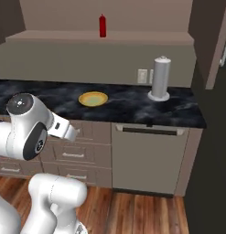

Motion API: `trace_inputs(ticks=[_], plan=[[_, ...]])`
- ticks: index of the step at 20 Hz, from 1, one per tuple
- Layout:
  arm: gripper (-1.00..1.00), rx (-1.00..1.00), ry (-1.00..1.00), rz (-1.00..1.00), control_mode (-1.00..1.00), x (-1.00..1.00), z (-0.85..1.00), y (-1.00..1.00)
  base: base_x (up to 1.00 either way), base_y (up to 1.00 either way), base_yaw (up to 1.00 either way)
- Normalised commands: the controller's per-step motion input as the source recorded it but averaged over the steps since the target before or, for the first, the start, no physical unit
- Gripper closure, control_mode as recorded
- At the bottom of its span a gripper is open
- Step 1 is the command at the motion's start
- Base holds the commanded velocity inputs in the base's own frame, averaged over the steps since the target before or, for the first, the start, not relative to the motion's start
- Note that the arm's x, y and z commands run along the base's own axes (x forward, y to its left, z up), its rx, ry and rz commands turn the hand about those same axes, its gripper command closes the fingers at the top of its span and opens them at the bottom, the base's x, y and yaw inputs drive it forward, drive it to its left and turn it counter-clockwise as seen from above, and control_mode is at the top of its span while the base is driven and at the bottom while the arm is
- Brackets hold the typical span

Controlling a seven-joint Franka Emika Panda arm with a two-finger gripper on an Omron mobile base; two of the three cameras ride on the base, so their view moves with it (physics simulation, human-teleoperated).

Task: Move the hot dog bun to the plate on the dining table and place the condiment next to that plate. Then navigate to the fridge and take the sausage and place it on the plate as well.

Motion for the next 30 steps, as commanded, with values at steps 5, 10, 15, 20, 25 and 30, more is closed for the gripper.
trace_inputs(ticks=[5,10,15,20,25,30], plan=[[-1.0,0.0,0.0,0.0,1.0,0.0,0.0,0.0,1.0,0.12,0.1],[-1.0,0.0,0.0,0.0,1.0,0.0,0.0,0.0,1.0,0.08,0.13],[-1.0,0.0,0.0,0.0,1.0,0.0,0.0,0.0,0.99,0.11,0.11],[-1.0,0.0,0.0,0.0,1.0,0.0,0.0,0.0,0.79,0.05,0.04],[-1.0,0.0,-0.41,0.03,-1.0,0.17,0.33,-0.01,0.0,0.0,0.0],[-1.0,-0.12,-0.53,0.02,-1.0,0.0,0.73,0.0,0.0,0.0,0.0]])
